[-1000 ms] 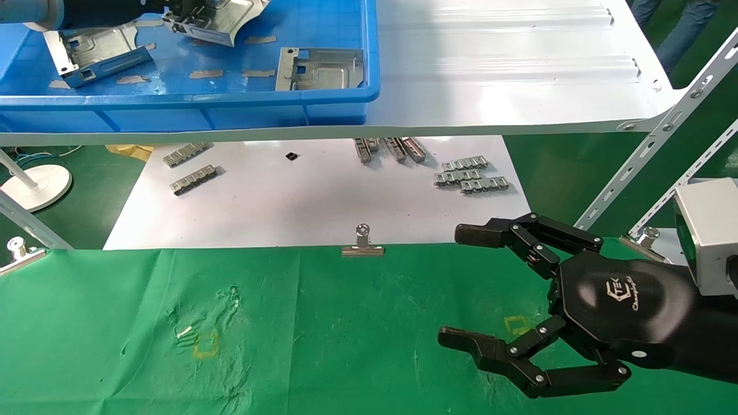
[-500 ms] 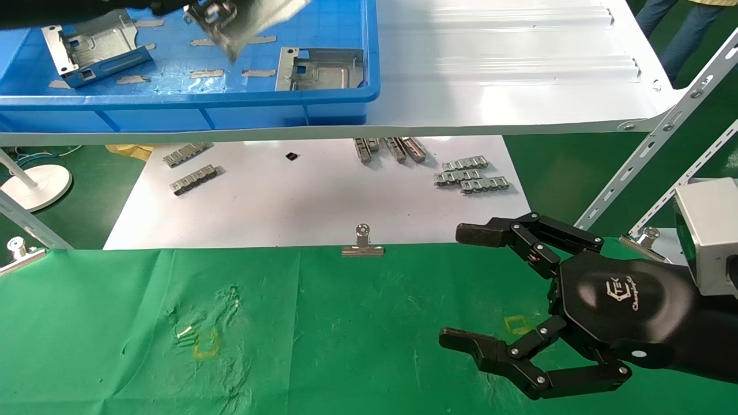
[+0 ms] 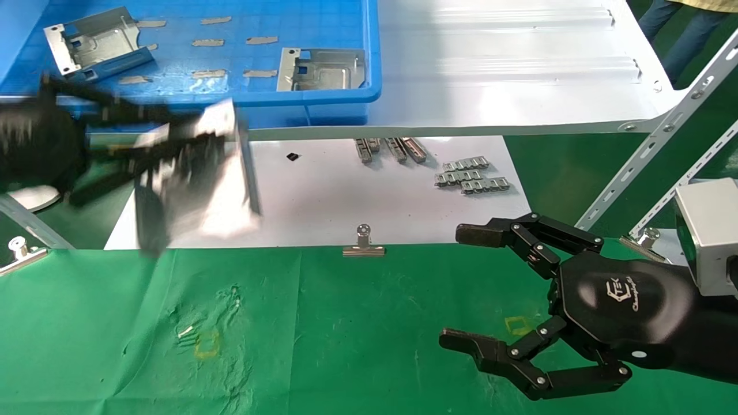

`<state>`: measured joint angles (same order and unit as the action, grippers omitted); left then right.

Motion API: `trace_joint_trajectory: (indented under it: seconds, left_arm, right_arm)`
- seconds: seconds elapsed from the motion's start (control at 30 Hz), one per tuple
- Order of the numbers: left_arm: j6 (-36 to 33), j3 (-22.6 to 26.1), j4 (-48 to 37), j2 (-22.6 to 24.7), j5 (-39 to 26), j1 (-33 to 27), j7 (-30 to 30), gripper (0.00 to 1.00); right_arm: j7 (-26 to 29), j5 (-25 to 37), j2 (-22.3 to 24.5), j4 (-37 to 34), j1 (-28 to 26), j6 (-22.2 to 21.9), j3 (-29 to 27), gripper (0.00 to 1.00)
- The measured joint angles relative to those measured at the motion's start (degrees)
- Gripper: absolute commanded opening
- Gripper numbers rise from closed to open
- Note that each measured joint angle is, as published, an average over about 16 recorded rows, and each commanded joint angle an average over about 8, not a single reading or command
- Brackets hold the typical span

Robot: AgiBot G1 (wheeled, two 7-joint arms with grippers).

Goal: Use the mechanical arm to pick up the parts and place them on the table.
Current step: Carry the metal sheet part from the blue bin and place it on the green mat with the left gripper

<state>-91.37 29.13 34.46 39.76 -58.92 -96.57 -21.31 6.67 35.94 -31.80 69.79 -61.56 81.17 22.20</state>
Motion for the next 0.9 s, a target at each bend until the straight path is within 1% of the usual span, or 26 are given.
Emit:
trace_joint_trajectory:
  seconds: [0.1,0.2,0.3,0.43,0.47,0.7,0.73,0.9]
  left_arm:
    - [0.38,2.3,2.04,-2.54,0.81,3.82,-3.82,0.0]
    - [0.73,4.72,2.14,-3.71,-0.04,6.58,-8.09,0.0]
    - [1.05,7.04,0.52,-3.65,-2.11,8.19,-12.56,0.0]
    - [1.28,9.55,-3.1,-2.23,-5.0,8.91,-17.54,0.0]
    - [1.27,10.08,-4.11,-1.78,-5.52,8.96,-18.46,0.06]
    - [1.43,12.67,-10.64,1.53,-7.66,8.46,-24.19,0.93]
    - [1.47,12.87,-11.58,1.99,-7.77,8.32,-24.98,1.0]
    - [1.61,13.46,-16.26,4.14,-7.86,7.38,-28.51,1.0]
  right_arm:
    - [0.0,0.0,0.0,0.0,0.0,0.0,0.0,1.0]
    - [0.0,0.0,0.0,0.0,0.0,0.0,0.0,1.0]
    - [0.0,0.0,0.0,0.0,0.0,0.0,0.0,1.0]
    - [0.0,0.0,0.0,0.0,0.0,0.0,0.0,1.0]
    - [0.0,0.0,0.0,0.0,0.0,0.0,0.0,1.0]
    - [0.0,0.0,0.0,0.0,0.0,0.0,0.0,1.0]
    - [0.0,0.0,0.0,0.0,0.0,0.0,0.0,1.0]
    - [0.0,0.0,0.0,0.0,0.0,0.0,0.0,1.0]
